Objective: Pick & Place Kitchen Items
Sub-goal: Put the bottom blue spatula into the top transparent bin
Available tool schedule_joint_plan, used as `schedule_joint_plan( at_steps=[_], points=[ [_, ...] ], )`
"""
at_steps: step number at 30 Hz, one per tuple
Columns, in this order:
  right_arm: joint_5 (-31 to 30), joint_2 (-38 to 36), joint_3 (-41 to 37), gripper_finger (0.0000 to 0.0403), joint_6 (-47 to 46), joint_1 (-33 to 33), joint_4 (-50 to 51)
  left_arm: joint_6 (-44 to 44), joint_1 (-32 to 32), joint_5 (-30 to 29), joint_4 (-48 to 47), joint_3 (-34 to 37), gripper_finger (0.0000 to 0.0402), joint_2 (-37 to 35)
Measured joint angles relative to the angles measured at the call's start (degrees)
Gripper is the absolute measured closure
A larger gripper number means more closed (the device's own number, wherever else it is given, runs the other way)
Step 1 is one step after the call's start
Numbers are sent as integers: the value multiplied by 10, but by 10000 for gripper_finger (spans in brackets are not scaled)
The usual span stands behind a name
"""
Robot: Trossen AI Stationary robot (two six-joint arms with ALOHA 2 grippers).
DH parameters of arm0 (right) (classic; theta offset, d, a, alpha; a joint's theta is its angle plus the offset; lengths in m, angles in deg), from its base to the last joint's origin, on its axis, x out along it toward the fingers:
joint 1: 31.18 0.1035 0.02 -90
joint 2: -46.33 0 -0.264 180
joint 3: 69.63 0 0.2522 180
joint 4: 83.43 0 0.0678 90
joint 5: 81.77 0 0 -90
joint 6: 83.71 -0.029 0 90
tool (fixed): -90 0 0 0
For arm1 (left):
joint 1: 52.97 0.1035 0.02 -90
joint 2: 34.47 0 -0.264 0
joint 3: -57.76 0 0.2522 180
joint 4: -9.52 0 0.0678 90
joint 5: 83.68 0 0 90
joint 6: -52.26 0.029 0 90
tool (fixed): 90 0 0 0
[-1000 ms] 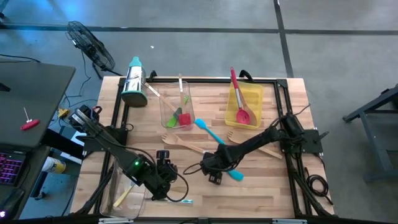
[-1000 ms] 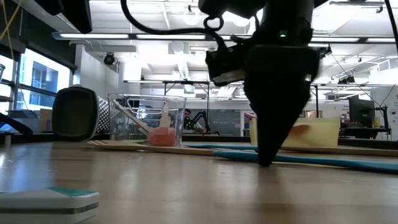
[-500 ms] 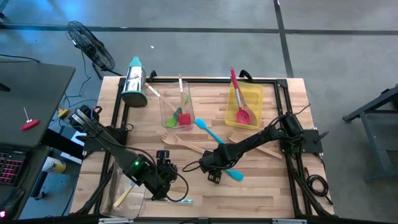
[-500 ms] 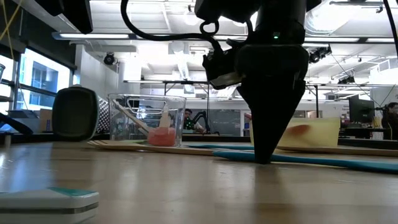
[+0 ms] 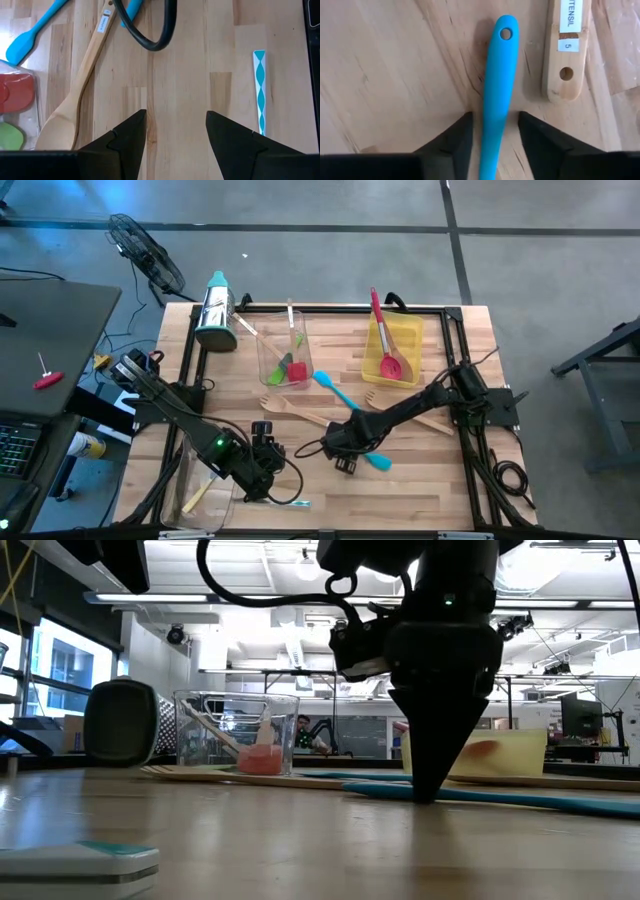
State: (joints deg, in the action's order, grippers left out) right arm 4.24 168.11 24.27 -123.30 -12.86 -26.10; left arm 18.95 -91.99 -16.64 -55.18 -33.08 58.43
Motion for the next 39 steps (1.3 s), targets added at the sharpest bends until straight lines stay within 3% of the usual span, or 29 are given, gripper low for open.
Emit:
schedule_joint_plan(
  at_steps=[8, 16, 31, 39],
  points=[
    [-2, 0, 0, 379, -25, -5, 27, 0, 0, 0, 0, 0, 204, 0],
    [-3, 0, 0, 381, -37, -7, 26, -2, 0, -2, 0, 0, 204, 0],
    [-30, -49, -8, 381, -43, 48, 45, -1, 0, -6, 1, 0, 204, 0],
    [-43, -49, -7, 381, -52, 56, 50, 6, 0, -76, 6, 0, 204, 0]
  ],
)
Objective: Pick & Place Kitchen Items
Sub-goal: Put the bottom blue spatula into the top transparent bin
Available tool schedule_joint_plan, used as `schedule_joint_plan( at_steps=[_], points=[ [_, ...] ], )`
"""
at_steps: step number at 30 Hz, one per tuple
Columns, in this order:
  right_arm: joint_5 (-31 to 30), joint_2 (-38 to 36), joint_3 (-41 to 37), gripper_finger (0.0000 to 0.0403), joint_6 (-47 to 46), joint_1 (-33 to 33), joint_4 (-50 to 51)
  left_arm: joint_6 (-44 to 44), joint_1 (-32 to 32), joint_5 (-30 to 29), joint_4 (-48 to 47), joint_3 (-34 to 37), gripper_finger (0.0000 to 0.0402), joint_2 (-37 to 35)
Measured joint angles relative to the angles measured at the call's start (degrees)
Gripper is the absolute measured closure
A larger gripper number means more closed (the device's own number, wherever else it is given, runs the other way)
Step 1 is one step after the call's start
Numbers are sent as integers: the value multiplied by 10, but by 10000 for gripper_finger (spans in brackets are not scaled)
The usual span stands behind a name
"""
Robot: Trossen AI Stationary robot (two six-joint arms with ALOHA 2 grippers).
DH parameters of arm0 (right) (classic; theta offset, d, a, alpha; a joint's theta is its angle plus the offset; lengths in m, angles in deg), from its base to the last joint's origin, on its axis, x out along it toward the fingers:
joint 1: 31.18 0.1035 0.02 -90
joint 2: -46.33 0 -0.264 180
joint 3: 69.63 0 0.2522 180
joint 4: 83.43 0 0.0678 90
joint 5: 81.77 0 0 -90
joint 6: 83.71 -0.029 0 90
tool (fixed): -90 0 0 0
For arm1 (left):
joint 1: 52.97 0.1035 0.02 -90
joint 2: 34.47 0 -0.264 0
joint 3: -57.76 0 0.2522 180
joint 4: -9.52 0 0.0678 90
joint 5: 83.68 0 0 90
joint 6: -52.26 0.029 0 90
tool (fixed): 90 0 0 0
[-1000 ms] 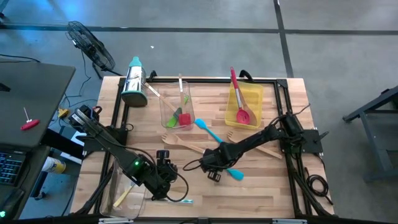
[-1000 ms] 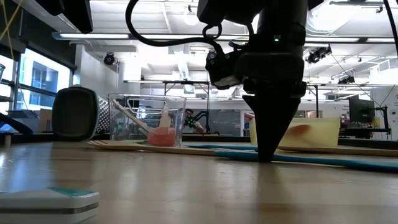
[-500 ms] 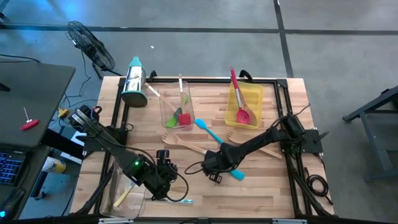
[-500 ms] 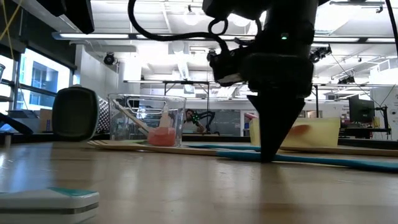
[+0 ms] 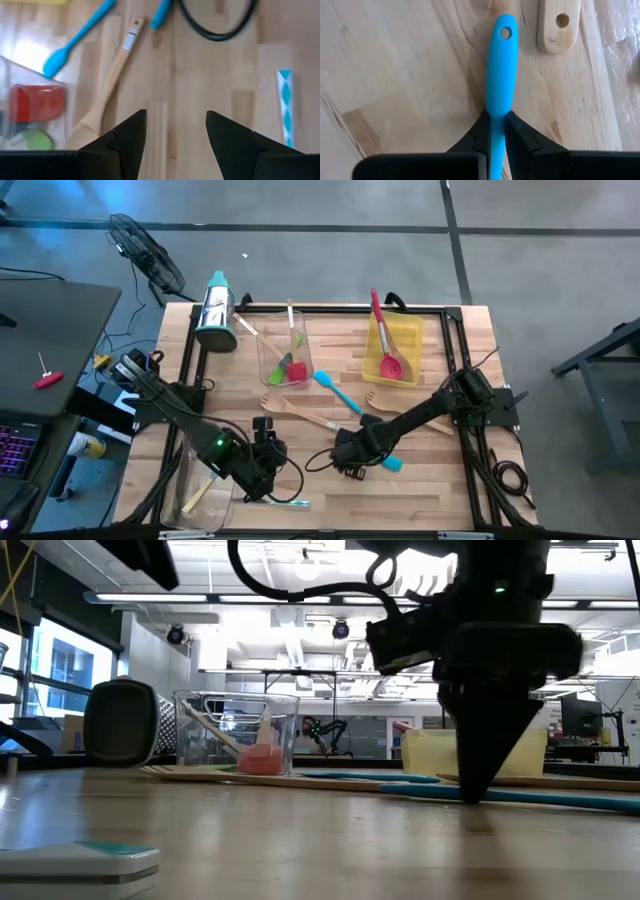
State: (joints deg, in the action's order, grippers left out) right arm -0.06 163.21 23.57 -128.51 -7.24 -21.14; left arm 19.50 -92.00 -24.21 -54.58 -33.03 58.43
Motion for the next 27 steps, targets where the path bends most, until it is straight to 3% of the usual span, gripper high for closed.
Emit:
schedule_joint_plan(
  at_steps=[23, 27],
  points=[
    [-38, -5, 2, 381, 0, 35, 1, 8, 0, -11, -4, 0, 204, 0],
    [-45, -5, 2, 381, 0, 36, 0, -1, -1, -11, 13, 37, 204, 0]
  ],
)
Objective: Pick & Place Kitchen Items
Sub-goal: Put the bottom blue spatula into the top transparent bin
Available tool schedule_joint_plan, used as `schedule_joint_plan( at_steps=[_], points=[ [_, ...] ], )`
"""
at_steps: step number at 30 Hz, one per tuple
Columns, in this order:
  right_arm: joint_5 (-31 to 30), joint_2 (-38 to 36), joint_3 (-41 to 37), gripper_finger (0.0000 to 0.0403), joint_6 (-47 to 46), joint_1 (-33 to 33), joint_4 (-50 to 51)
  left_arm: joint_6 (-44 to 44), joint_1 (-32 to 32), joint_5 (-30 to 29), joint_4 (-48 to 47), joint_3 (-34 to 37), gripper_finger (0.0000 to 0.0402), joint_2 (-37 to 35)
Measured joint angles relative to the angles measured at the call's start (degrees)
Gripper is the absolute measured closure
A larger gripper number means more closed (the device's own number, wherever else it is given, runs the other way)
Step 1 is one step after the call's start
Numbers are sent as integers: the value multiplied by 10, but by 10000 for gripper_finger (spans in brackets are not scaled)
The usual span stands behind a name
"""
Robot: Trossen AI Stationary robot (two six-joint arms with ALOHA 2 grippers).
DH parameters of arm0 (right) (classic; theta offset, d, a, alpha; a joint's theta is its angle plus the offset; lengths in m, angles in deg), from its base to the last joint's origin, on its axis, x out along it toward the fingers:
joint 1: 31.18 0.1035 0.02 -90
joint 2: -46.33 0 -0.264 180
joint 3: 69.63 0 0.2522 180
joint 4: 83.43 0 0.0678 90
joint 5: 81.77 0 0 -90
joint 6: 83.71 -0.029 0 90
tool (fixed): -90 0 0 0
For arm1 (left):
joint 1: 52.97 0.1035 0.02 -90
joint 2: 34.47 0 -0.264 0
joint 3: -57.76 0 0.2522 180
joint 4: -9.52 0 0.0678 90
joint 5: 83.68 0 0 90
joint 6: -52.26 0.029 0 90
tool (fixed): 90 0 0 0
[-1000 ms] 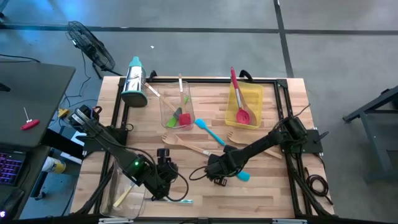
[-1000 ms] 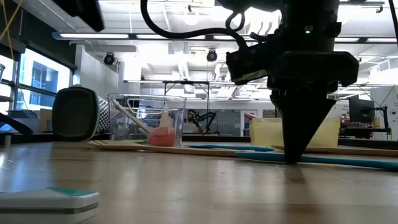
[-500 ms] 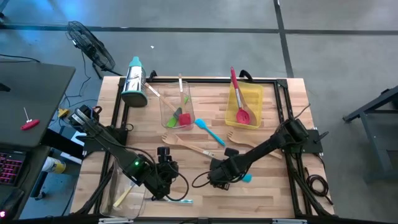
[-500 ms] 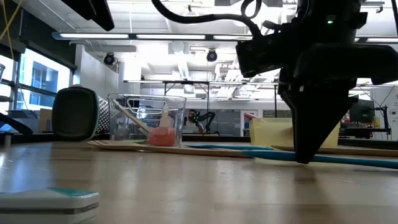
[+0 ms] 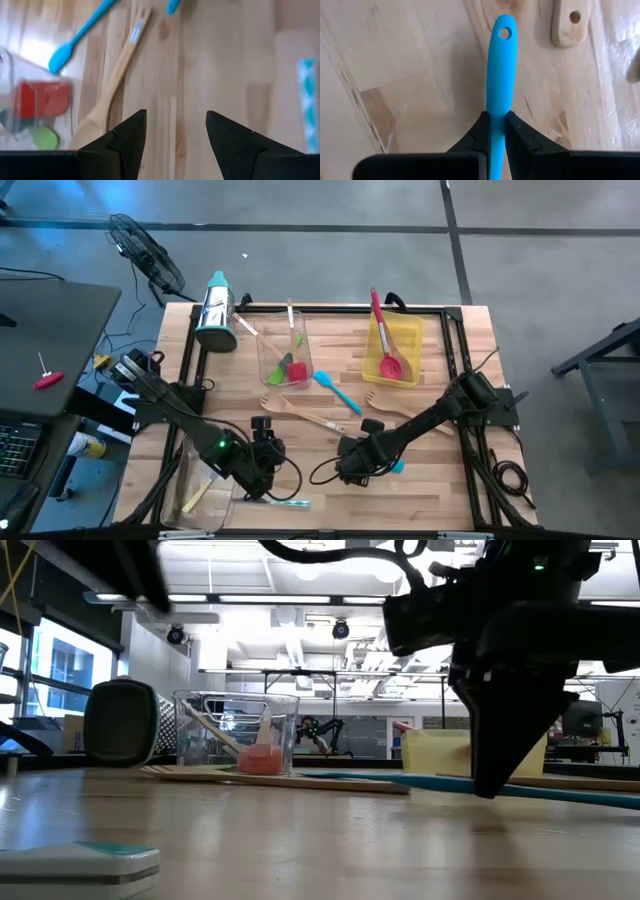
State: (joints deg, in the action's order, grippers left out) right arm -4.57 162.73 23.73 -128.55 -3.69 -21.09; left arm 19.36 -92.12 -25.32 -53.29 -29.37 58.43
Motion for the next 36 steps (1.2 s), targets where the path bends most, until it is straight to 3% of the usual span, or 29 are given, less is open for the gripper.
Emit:
schedule_joint_plan(
  at_steps=[5, 12, 26, 36],
  points=[
    [-22, 0, 20, 382, 1, 8, 7, -13, -8, -5, 83, 77, 204, 0],
    [-49, 0, 73, 383, 29, 25, 8, 65, -6, -48, 262, 132, 204, -1],
    [-133, -1, 197, 383, 69, 73, 41, 76, -6, -50, 301, 135, 204, -1],
    [-201, -1, 249, 383, 77, 126, 49, 153, -51, -49, 449, 134, 204, -1]
  ],
)
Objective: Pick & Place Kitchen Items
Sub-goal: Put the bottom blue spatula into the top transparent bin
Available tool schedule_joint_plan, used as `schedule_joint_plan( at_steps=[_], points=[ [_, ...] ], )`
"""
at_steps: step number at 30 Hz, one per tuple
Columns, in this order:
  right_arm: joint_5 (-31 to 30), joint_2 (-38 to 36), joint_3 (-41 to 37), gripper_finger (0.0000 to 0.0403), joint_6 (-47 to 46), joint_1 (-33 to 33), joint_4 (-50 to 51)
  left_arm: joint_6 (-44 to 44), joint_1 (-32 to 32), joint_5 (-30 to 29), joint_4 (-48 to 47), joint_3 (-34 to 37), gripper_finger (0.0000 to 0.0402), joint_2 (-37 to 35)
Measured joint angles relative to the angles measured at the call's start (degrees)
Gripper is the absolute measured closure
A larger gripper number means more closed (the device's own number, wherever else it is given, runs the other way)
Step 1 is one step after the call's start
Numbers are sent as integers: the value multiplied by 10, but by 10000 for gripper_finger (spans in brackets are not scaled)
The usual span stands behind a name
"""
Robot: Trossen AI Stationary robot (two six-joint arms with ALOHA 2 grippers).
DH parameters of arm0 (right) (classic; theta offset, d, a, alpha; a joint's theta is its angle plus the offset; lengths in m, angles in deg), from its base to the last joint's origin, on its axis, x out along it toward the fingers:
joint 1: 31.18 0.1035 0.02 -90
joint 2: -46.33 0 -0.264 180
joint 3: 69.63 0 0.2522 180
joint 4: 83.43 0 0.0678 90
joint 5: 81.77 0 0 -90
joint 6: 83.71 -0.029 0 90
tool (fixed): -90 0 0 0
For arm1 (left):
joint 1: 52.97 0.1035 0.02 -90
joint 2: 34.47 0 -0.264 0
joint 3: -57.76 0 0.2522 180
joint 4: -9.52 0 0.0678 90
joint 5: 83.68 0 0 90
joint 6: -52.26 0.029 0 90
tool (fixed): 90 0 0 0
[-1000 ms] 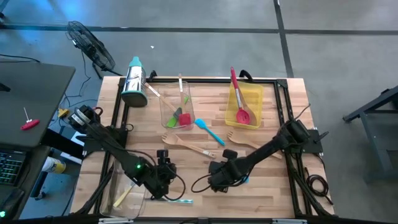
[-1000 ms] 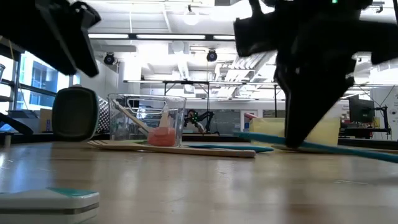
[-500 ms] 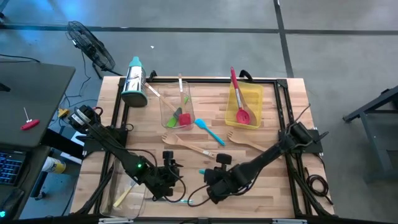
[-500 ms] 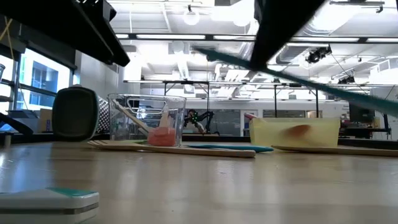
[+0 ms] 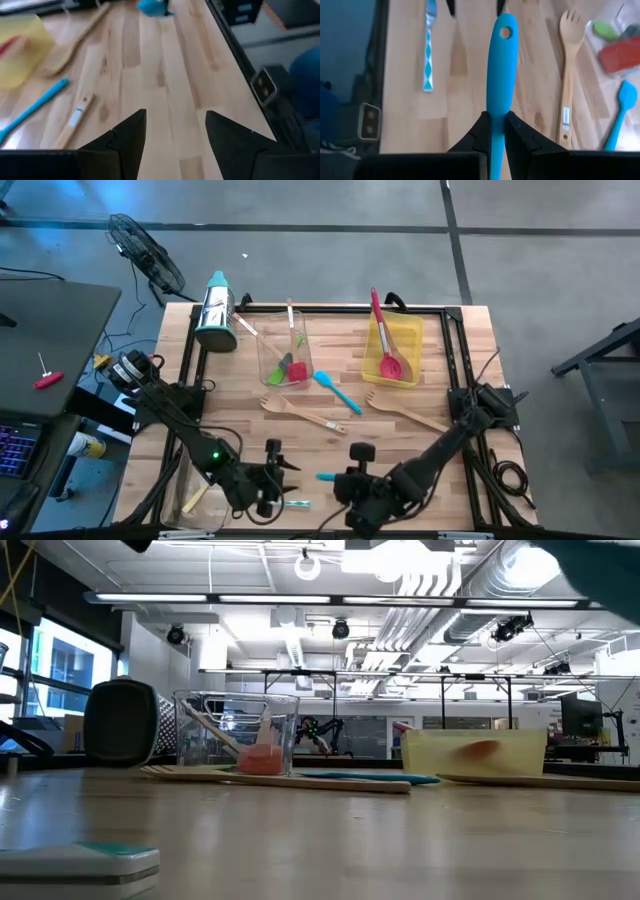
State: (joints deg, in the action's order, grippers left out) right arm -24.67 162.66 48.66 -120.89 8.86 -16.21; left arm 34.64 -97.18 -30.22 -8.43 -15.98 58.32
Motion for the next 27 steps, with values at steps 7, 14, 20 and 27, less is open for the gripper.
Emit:
schedule_joint_plan(
  at_steps=[7, 14, 20, 27],
  points=[
    [-57, 0, 18, 383, 60, 23, -55, 11, -1, -14, 80, 0, 204, 0],
    [-61, -1, 19, 383, 144, 25, -151, 102, -1, 1, 236, 0, 204, 0],
    [-58, -1, 19, 383, 165, 19, -169, 142, -1, 30, 284, -1, 204, 0],
    [-51, -1, 19, 383, 167, 11, -170, 157, 0, 44, 283, -1, 204, 0]
  ],
)
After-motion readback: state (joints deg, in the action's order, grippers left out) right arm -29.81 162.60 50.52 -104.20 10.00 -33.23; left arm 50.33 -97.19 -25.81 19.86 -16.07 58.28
